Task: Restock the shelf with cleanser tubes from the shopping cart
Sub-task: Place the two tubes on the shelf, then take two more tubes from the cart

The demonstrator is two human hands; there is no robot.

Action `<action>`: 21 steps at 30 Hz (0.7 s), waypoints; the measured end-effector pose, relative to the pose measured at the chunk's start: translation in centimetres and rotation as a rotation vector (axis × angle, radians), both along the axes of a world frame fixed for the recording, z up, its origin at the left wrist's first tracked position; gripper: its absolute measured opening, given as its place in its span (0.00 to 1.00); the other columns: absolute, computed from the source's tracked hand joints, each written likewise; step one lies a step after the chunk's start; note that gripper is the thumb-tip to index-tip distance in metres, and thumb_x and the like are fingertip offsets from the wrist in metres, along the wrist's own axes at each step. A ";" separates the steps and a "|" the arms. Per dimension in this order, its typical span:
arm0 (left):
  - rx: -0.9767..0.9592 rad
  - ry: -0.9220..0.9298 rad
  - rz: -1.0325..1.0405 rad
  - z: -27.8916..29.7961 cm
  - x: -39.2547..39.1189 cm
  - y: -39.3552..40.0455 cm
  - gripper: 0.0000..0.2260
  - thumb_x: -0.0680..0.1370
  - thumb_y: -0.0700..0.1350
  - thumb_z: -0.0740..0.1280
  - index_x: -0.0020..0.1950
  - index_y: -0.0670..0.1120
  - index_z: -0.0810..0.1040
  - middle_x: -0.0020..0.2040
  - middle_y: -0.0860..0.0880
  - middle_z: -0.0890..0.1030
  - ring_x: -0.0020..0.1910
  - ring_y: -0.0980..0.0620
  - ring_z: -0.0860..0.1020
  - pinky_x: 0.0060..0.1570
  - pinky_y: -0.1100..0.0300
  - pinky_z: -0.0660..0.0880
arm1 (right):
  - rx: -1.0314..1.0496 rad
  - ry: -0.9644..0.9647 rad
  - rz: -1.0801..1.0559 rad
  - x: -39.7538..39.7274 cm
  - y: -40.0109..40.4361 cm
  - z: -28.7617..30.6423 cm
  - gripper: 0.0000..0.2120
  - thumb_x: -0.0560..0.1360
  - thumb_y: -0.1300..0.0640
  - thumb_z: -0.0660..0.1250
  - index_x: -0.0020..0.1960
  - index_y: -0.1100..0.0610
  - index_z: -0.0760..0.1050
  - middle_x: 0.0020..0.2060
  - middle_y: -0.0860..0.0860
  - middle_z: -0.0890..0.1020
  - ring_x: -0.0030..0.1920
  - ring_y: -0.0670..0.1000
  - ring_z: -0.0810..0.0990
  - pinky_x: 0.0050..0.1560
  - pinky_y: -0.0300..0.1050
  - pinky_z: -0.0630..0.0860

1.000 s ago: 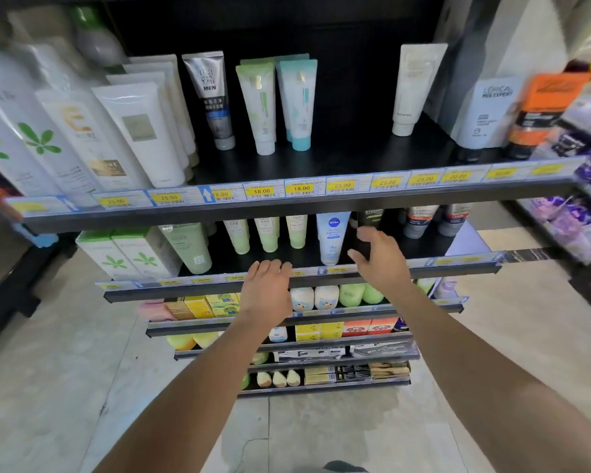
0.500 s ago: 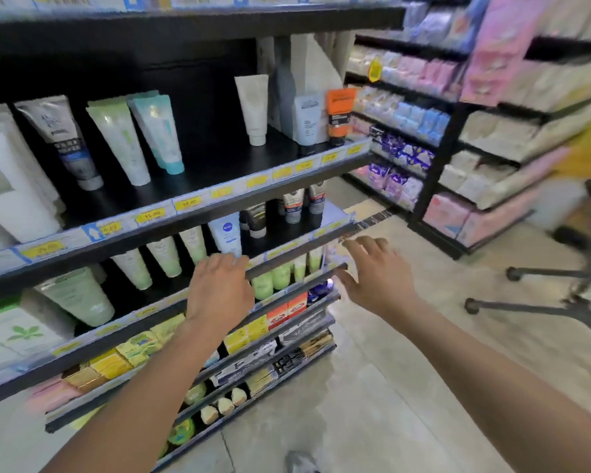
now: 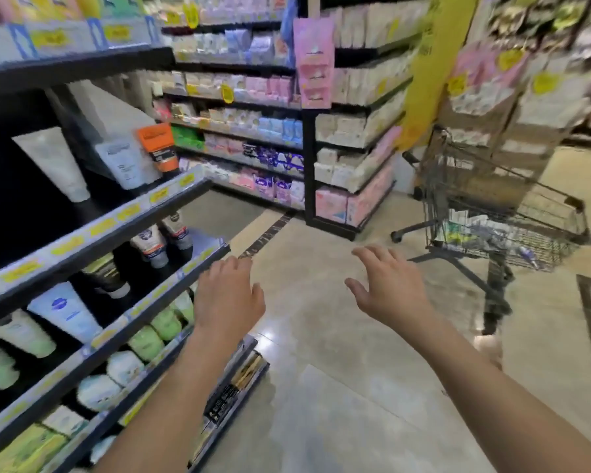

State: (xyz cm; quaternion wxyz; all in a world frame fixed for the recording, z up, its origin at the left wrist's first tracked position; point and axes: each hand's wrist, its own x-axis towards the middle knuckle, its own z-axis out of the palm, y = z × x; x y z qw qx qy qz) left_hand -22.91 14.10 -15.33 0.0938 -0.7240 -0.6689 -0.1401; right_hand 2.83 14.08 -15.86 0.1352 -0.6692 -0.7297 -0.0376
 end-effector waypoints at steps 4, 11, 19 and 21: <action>0.039 0.002 -0.138 0.0 7.9 3.6 0.15 0.73 0.47 0.71 0.58 0.44 0.80 0.50 0.47 0.82 0.48 0.43 0.78 0.48 0.49 0.74 | 0.006 0.024 -0.053 7.0 2.1 0.0 0.26 0.75 0.38 0.62 0.70 0.48 0.68 0.68 0.47 0.73 0.67 0.56 0.70 0.59 0.55 0.74; 0.057 0.053 -0.260 0.3 21.7 11.2 0.16 0.70 0.46 0.73 0.56 0.44 0.81 0.48 0.45 0.82 0.47 0.41 0.79 0.47 0.49 0.76 | 0.035 0.056 -0.163 20.2 5.3 -1.0 0.23 0.77 0.42 0.61 0.69 0.49 0.69 0.65 0.48 0.75 0.64 0.55 0.73 0.58 0.53 0.75; 0.003 0.106 -0.452 -1.6 35.8 18.1 0.14 0.70 0.48 0.72 0.53 0.44 0.81 0.46 0.46 0.82 0.46 0.41 0.80 0.47 0.49 0.77 | 0.014 0.100 -0.324 33.3 8.9 -3.3 0.24 0.76 0.44 0.63 0.70 0.50 0.70 0.64 0.49 0.76 0.63 0.56 0.73 0.57 0.55 0.76; -0.012 0.102 -0.502 -2.3 38.5 20.2 0.15 0.68 0.46 0.74 0.52 0.43 0.82 0.44 0.45 0.82 0.44 0.41 0.80 0.46 0.49 0.77 | 0.007 0.119 -0.362 35.5 10.2 -3.9 0.24 0.76 0.44 0.64 0.70 0.49 0.70 0.64 0.49 0.75 0.63 0.56 0.73 0.57 0.54 0.76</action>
